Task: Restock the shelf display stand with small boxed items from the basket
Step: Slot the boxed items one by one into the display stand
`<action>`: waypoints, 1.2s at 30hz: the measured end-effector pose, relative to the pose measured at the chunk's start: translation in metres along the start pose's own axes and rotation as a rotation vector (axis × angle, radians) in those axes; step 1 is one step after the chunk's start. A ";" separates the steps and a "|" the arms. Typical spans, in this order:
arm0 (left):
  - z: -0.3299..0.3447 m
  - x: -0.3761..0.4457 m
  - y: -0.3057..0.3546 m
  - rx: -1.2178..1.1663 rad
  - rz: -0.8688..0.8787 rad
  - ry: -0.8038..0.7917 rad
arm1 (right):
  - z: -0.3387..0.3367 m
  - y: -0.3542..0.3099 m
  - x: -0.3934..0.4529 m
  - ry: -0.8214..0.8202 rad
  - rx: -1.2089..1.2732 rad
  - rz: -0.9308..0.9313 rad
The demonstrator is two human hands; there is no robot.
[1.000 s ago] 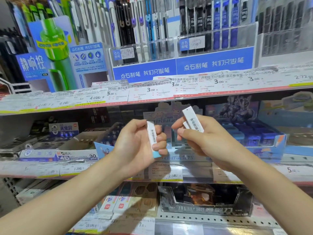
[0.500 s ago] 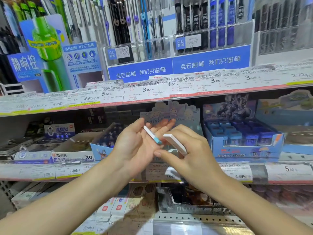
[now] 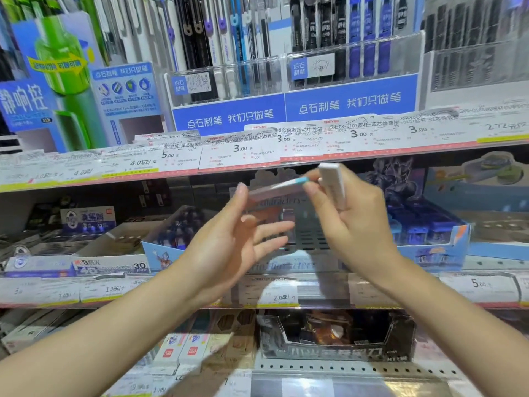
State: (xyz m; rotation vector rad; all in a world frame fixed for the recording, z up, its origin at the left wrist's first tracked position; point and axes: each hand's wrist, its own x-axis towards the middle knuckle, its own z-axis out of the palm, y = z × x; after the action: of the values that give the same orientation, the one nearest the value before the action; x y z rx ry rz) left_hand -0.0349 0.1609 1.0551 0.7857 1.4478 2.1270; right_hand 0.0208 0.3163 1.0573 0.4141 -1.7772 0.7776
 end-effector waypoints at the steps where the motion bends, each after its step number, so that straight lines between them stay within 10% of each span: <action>1: -0.004 -0.002 0.001 0.152 0.057 0.034 | -0.007 0.003 0.003 -0.025 -0.019 -0.032; 5: -0.026 -0.007 0.009 1.240 0.510 0.042 | -0.023 0.016 0.005 -0.226 -0.188 -0.190; 9: -0.040 0.004 0.011 1.844 0.483 -0.049 | -0.025 0.028 0.010 -0.465 -0.396 -0.157; 36: -0.056 0.026 -0.008 1.914 0.431 -0.108 | 0.017 0.034 0.029 -0.784 -0.571 0.099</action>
State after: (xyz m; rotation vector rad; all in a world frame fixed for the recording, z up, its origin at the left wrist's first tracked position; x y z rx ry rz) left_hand -0.0914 0.1421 1.0366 1.7319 3.1442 0.1131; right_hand -0.0219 0.3323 1.0710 0.2540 -2.6560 0.1218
